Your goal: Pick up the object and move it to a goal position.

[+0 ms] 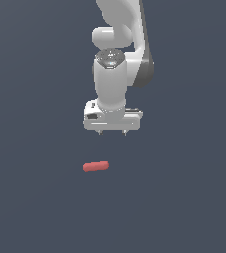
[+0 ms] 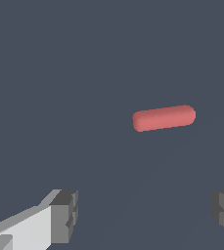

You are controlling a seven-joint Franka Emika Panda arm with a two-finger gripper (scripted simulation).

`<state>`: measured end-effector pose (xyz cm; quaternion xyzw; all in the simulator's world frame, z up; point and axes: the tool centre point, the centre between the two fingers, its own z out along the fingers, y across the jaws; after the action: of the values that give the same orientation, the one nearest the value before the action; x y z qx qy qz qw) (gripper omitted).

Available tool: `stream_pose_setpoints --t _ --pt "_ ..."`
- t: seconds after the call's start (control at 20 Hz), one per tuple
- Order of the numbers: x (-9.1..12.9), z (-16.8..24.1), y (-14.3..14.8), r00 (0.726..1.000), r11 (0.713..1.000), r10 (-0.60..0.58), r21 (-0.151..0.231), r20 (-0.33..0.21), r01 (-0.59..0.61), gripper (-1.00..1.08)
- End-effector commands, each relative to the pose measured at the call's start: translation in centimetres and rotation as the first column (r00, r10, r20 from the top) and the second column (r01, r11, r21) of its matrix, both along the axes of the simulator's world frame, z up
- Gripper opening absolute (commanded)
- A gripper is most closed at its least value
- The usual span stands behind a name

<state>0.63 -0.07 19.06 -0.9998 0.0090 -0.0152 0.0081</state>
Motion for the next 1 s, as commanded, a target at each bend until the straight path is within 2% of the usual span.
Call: stream_pose_setpoints --t 0.0,0.6,0.95 --pt "0.0 0.0 0.0 1.000 1.000 0.000 0.000 0.000 0.000 1.00" --pt "0.5 1.7 -0.1 1.000 1.000 0.019 -0.010 0.024 -0.018 1.00" --pt "0.8 1.2 -0.4 0.999 0.999 -0.038 -0.005 0.021 0.038 1.00"
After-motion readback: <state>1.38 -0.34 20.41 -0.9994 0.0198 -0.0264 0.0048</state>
